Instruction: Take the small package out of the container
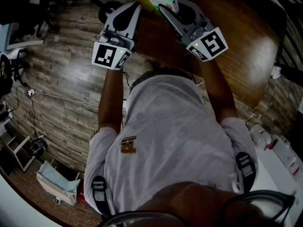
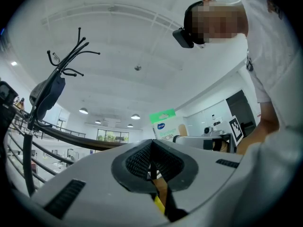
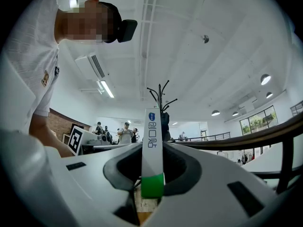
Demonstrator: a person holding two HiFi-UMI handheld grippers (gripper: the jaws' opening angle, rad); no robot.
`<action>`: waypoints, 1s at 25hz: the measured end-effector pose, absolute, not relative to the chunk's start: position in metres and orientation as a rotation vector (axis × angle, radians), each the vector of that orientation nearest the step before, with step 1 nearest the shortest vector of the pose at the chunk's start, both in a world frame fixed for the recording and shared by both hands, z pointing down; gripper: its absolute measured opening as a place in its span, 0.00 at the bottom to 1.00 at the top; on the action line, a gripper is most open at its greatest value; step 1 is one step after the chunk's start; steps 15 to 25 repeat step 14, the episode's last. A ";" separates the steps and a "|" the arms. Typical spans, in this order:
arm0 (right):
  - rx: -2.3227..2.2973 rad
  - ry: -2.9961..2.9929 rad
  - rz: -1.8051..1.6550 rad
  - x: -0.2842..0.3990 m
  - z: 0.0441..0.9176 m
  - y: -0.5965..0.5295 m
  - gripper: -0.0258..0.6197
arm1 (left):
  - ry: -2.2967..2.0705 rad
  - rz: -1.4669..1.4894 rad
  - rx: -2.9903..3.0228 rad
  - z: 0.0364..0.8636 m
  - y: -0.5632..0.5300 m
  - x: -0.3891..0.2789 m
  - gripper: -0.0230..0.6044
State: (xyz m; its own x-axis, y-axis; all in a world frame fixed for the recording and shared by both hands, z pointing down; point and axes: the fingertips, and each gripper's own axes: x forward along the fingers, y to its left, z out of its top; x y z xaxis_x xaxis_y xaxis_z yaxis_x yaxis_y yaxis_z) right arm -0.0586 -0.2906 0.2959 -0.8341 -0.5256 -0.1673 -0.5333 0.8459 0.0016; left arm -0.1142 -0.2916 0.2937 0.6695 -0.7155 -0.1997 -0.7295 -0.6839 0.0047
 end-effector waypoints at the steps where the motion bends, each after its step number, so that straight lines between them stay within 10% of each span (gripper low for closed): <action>1: -0.824 2.863 0.071 -0.059 0.296 -0.291 0.19 | 1.214 0.285 -2.800 0.294 -0.293 -0.114 0.07; 25: -0.813 2.868 0.062 -0.057 0.302 -0.288 0.19 | 1.221 0.277 -2.797 0.297 -0.289 -0.111 0.07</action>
